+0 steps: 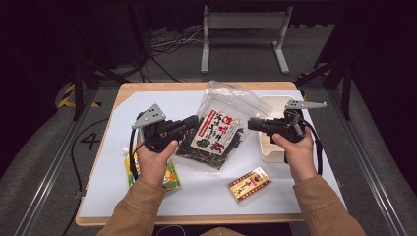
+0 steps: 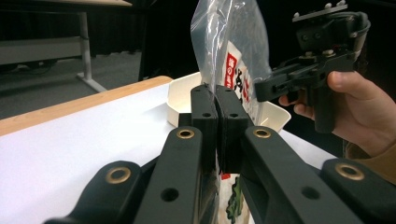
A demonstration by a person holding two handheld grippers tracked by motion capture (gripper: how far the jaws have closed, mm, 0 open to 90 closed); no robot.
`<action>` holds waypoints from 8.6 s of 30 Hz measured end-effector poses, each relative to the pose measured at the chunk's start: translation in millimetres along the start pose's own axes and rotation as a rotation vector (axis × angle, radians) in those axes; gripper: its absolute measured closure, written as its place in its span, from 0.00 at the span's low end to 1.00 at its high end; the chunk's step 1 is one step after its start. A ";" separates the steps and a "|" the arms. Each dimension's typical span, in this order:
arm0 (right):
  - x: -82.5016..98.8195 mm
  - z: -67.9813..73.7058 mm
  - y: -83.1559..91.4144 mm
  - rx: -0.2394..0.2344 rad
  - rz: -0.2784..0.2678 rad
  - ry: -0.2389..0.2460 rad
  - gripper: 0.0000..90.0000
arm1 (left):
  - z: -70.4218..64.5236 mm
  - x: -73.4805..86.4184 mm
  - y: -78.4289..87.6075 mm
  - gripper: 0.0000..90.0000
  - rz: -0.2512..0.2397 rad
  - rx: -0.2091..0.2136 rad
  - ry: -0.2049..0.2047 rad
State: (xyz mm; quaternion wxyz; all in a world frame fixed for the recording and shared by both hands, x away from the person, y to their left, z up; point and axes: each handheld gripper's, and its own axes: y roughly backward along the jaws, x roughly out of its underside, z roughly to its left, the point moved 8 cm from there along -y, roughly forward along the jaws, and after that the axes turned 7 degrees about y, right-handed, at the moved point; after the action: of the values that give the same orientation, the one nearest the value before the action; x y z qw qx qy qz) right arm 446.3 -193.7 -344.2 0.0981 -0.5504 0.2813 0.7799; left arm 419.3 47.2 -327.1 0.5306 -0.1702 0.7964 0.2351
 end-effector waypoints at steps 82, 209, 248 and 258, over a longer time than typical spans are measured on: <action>-112.2 -68.8 111.3 0.490 0.135 0.163 1.00 | 23.9 13.6 14.2 0.52 0.160 -0.116 -0.053; -33.6 -35.8 115.1 0.404 0.152 0.151 0.58 | 64.0 24.7 72.2 0.36 0.254 -0.203 0.048; 12.7 21.7 59.7 0.174 0.094 0.309 0.48 | 140.6 91.0 131.6 0.33 0.475 -0.515 0.243; 6.9 26.7 48.9 0.143 0.082 0.320 0.47 | 147.7 117.6 136.7 0.34 0.534 -0.551 0.284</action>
State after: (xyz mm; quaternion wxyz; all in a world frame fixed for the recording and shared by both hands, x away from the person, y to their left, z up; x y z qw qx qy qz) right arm 399.7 -220.5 -328.1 0.0592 -0.6472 0.3704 0.6636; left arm 416.6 240.3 -457.6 0.2703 -0.1240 0.7851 0.5433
